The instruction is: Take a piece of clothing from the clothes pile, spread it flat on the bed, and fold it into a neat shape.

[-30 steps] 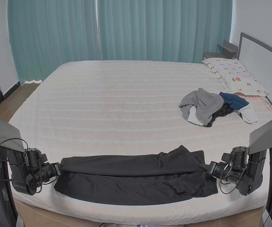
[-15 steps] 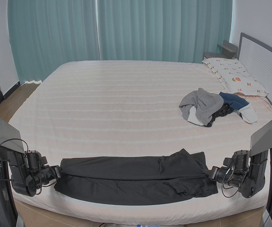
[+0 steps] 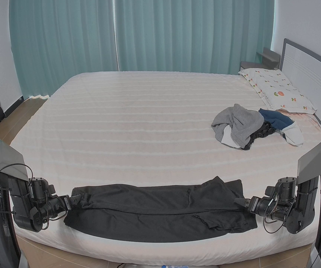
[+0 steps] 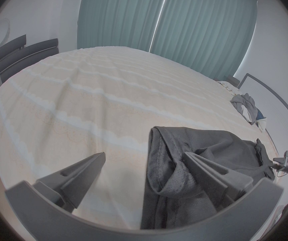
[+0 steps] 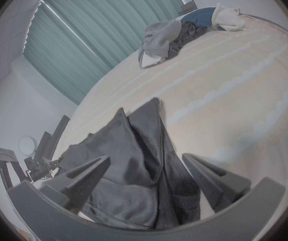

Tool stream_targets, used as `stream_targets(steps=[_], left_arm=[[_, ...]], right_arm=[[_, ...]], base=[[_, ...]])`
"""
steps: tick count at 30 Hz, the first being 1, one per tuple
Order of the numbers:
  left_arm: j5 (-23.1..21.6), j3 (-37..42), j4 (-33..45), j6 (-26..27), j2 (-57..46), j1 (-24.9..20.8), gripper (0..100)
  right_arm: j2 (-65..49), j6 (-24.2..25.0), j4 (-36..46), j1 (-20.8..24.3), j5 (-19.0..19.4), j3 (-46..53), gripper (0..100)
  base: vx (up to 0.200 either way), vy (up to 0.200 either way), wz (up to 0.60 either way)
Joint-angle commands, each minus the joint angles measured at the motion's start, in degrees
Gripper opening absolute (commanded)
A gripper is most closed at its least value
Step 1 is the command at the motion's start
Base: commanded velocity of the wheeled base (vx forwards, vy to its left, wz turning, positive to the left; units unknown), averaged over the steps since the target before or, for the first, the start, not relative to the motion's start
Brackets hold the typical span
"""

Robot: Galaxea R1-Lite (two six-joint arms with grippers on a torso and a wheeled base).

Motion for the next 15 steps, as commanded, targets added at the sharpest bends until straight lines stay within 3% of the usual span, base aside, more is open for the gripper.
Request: stream_targets(steps=[1, 5, 8, 11, 15], left_arm=[[-0.2, -0.4, 0.1, -0.6, -2.5, 1.9, 100], [-0.5, -1.8, 0.1, -3.8, -4.0, 2.8, 100], [-0.6, -4.0, 0.4, -11.7, -5.3, 2.4, 100], [-0.6, -5.5, 0.8, -16.0, -5.3, 1.9, 100], [-0.8, -7.3, 2.0, -18.1, -4.0, -0.4, 100]], right_arm=[[-6.3, 1.6, -1.0, -2.1, 0.6, 0.0, 100], [-7.8, 5.0, -1.0, -2.5, 1.1, -0.8, 100], [-6.1, 8.4, -1.0, -2.5, 1.1, -2.2, 100], [-4.0, 10.8, -1.0, -2.5, 1.1, -3.7, 100], [-2.3, 14.4, -1.0, -2.4, 1.2, -5.4, 100]], base=[[0.0, 0.0, 0.0], [0.0, 0.0, 0.0], [0.0, 0.0, 0.0], [0.0, 0.0, 0.0], [0.0, 0.0, 0.0]])
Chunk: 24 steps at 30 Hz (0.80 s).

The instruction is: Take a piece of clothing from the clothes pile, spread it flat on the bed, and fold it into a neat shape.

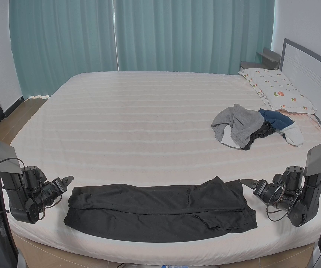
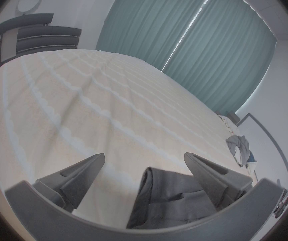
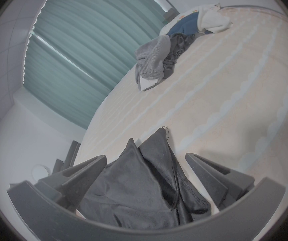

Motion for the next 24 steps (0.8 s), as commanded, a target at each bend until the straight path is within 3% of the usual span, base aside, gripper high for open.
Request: stream_targets(steps=[1, 6, 18, 19, 24], left_arm=[[-0.1, -2.8, 1.1, -1.9, 0.3, -2.3, 100], [0.2, -7.7, 5.5, -5.2, 3.7, -6.2, 100], [1.1, -11.1, 8.7, -5.5, 5.2, -6.6, 100], [1.3, -11.0, 8.7, -5.6, 5.0, -6.6, 0], [2.9, -10.0, 8.5, -8.1, 4.8, -6.2, 0]], right_arm=[[2.9, 2.7, -1.0, -0.1, 0.1, -2.4, 100], [5.2, 6.7, -1.0, -0.1, 1.8, -4.1, 100], [7.2, 6.8, -1.0, -0.6, 2.4, -4.6, 100], [7.3, 6.8, -1.0, -0.6, 2.3, -4.6, 100], [7.7, 6.9, -1.0, -0.8, 2.5, -4.7, 100]], base=[[0.0, 0.0, 0.0], [0.0, 0.0, 0.0], [0.0, 0.0, 0.0], [0.0, 0.0, 0.0], [0.0, 0.0, 0.0]])
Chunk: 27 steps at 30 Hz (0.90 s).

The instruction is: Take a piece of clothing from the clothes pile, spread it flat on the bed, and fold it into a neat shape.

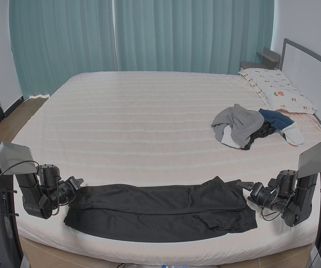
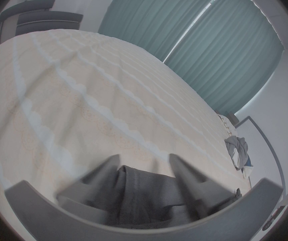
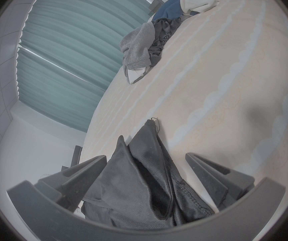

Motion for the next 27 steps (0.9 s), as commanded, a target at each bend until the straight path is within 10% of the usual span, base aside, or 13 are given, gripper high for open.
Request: stream_targets(steps=[1, 21, 22, 27], left_arm=[[1.5, 0.2, -0.3, -2.9, 0.0, 0.3, 0], [0.9, -0.2, -0.5, -9.3, -0.5, 3.7, 0], [0.9, -0.2, -0.5, -9.3, -0.5, 3.7, 100], [-10.2, 1.0, -0.5, -6.4, -1.7, 3.7, 100]], right_arm=[[1.1, 0.4, -0.9, -0.1, 0.1, -0.2, 100], [1.2, 0.6, -0.9, 0.0, 0.0, -0.2, 100], [1.2, 0.6, -0.9, 0.0, 0.0, -0.2, 100], [1.2, 0.6, -0.9, 0.0, 0.0, -0.2, 100]], base=[[0.0, 0.0, 0.0], [0.0, 0.0, 0.0], [0.0, 0.0, 0.0], [0.0, 0.0, 0.0]])
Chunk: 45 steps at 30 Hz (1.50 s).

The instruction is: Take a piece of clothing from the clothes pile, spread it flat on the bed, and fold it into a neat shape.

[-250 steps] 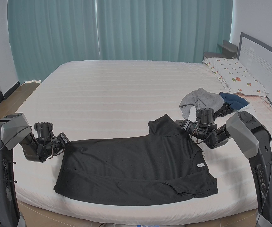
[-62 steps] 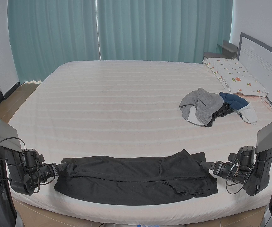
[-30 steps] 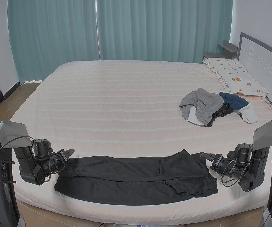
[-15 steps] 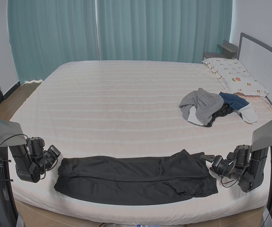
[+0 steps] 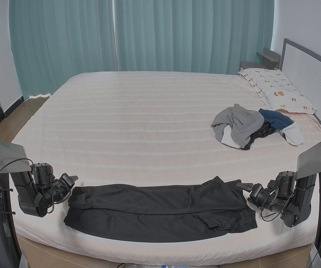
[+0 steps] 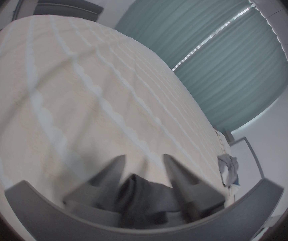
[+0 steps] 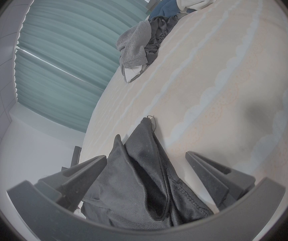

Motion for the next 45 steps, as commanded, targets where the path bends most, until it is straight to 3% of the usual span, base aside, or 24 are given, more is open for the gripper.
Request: stream_targets(steps=[1, 15, 16, 30, 32, 36, 45], left_arm=[[-8.5, 0.9, 0.1, 2.9, -1.2, 0.2, 100], [-9.9, 1.3, 0.7, 9.7, -0.7, -0.3, 100], [-9.9, 1.2, 0.7, 9.7, -0.7, -0.3, 0], [-3.0, 1.2, 0.1, 8.8, 0.3, 1.4, 0], [-1.4, 0.9, 0.1, 6.1, 0.2, 1.6, 0], [-1.2, 0.5, 0.1, 2.1, -0.1, 1.6, 0], [-1.2, 0.5, 0.0, 1.9, -0.1, 1.7, 0]], right_arm=[[0.2, 0.0, -0.9, 0.0, 0.0, 0.0, 100], [0.2, 0.0, -0.9, 0.1, 0.0, -0.1, 100], [0.2, 0.0, -0.9, 0.1, 0.1, 0.0, 100], [0.1, 0.3, -0.9, -0.1, 0.0, -1.0, 100], [-0.1, 0.7, -0.9, -0.2, -0.1, -1.7, 100], [-0.1, 1.6, -0.9, -0.2, -0.3, -2.0, 100], [-0.5, 2.6, -0.9, -0.1, -0.1, -2.7, 100]], base=[[0.0, 0.0, 0.0], [0.0, 0.0, 0.0], [0.0, 0.0, 0.0], [0.0, 0.0, 0.0], [0.0, 0.0, 0.0], [0.0, 0.0, 0.0], [0.0, 0.0, 0.0]])
